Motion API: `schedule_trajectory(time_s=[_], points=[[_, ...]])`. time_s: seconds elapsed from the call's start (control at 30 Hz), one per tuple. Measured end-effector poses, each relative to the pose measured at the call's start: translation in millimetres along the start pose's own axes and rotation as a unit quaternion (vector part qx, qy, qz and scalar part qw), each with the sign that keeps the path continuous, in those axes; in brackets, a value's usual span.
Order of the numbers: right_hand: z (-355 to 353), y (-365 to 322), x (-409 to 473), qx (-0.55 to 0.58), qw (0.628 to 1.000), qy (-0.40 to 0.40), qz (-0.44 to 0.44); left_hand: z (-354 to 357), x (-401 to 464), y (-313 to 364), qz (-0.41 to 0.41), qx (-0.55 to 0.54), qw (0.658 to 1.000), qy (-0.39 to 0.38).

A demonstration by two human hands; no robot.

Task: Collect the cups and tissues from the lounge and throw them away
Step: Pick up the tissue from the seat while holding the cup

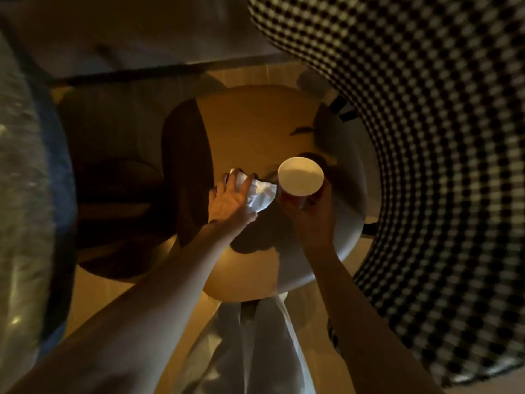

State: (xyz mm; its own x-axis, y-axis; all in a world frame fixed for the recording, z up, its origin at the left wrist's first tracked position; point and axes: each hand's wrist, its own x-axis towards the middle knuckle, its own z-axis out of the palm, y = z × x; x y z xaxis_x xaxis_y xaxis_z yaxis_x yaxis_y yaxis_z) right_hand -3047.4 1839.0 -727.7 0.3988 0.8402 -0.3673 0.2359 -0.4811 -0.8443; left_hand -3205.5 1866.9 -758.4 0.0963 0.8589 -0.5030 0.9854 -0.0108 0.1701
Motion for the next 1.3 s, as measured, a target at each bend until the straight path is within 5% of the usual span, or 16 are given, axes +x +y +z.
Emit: schedule_trajectory(time_s=[0.13, 0.4, 0.8, 1.3], points=[[16.2, 9.2, -10.0, 0.041, 0.999, 0.025, 0.023, 16.5, -1.6, -3.2, 0.066, -0.01, 0.993, 0.101], [6.7, -10.0, -27.1, 0.082, 0.995, 0.047, 0.013, -3.8, -25.1, 3.7, 0.084, -0.113, 0.979, 0.145], [-94.6, -171.6, -124.1, 0.065, 0.984, 0.118, -0.117, -160.9, -141.4, 34.0, 0.14, -0.113, 0.951, 0.253], [-268.4, -198.2, -315.1, 0.143, 0.936, 0.277, -0.165, -235.4, -318.4, 124.1, 0.383, -0.158, 0.894, 0.173]])
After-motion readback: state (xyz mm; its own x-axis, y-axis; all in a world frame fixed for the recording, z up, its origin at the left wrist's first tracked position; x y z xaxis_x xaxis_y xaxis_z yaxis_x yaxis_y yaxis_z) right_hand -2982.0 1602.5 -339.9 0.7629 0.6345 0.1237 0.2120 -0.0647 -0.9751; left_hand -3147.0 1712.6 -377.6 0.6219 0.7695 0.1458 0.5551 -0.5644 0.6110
